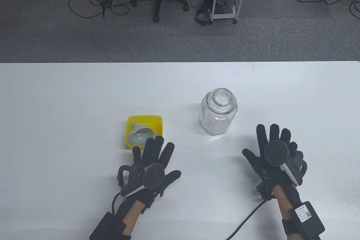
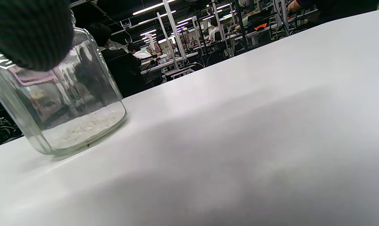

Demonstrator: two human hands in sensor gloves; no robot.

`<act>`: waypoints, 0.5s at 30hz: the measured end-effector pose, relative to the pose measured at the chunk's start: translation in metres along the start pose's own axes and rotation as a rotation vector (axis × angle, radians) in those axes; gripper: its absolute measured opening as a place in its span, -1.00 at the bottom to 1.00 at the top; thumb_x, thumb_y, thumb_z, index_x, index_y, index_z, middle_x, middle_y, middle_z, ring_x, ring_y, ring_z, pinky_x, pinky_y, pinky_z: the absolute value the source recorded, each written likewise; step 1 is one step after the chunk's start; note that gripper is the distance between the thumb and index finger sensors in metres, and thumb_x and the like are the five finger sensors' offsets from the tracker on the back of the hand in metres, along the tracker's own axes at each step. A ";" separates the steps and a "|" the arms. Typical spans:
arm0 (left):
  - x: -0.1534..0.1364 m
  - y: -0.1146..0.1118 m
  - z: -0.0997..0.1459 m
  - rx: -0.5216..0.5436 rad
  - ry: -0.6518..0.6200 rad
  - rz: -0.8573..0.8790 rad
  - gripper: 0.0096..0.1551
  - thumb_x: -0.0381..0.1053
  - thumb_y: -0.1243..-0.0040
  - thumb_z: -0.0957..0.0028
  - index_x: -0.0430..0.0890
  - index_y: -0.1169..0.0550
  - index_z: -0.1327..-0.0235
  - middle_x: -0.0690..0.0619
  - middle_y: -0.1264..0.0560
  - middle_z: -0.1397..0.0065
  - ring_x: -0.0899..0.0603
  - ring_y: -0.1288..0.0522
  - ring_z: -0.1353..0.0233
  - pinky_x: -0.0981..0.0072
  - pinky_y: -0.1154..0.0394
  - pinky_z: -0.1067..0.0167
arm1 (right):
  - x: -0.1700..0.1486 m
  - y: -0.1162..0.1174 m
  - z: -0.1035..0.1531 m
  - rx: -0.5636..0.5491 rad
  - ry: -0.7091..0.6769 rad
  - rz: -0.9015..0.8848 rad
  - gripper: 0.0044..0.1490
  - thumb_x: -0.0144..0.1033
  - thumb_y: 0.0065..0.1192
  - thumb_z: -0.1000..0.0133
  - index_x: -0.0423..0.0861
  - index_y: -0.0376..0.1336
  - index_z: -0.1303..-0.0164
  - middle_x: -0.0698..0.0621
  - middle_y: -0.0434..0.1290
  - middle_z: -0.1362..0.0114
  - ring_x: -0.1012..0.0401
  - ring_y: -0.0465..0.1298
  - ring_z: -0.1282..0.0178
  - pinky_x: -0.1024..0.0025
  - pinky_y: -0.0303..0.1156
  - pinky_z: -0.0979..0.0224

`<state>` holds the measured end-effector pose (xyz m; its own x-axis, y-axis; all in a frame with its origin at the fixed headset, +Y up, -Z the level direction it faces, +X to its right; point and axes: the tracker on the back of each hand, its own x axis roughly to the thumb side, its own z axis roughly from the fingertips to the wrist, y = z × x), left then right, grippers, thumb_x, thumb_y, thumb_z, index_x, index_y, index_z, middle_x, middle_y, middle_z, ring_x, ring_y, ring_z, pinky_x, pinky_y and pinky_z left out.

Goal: Transfer rice through funnel into glass jar

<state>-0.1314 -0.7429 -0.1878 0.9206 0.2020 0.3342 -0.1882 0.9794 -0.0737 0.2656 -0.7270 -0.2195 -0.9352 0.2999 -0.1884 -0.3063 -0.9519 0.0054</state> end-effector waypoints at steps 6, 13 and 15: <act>-0.004 0.006 0.002 0.022 0.021 -0.015 0.11 0.59 -0.17 -0.04 0.25 0.01 -0.73 -0.14 0.16 -0.87 -0.41 0.10 -0.79 -0.63 0.07 -0.46 | 0.007 0.001 0.003 0.010 -0.028 0.045 0.17 0.51 0.18 0.17 0.42 -0.32 -0.48 -0.03 -0.30 -0.76 -0.19 -0.33 -0.71 -0.41 -0.24 -0.54; -0.006 0.006 0.001 0.021 0.022 -0.019 0.08 0.58 -0.18 -0.04 0.28 0.00 -0.72 -0.14 0.15 -0.87 -0.41 0.10 -0.79 -0.63 0.08 -0.46 | 0.010 0.002 0.006 0.014 -0.039 0.052 0.16 0.51 0.18 0.17 0.42 -0.31 -0.48 -0.03 -0.30 -0.76 -0.19 -0.33 -0.70 -0.41 -0.25 -0.54; -0.004 0.005 0.001 0.021 0.017 -0.025 0.08 0.58 -0.17 -0.05 0.28 0.00 -0.72 -0.14 0.15 -0.87 -0.41 0.10 -0.79 -0.63 0.07 -0.46 | 0.012 0.001 0.007 0.013 -0.044 0.051 0.15 0.51 0.18 0.17 0.43 -0.31 -0.48 -0.03 -0.30 -0.76 -0.19 -0.34 -0.70 -0.41 -0.25 -0.54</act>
<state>-0.1366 -0.7388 -0.1882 0.9306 0.1773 0.3201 -0.1717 0.9841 -0.0459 0.2528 -0.7239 -0.2148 -0.9564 0.2541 -0.1441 -0.2605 -0.9651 0.0271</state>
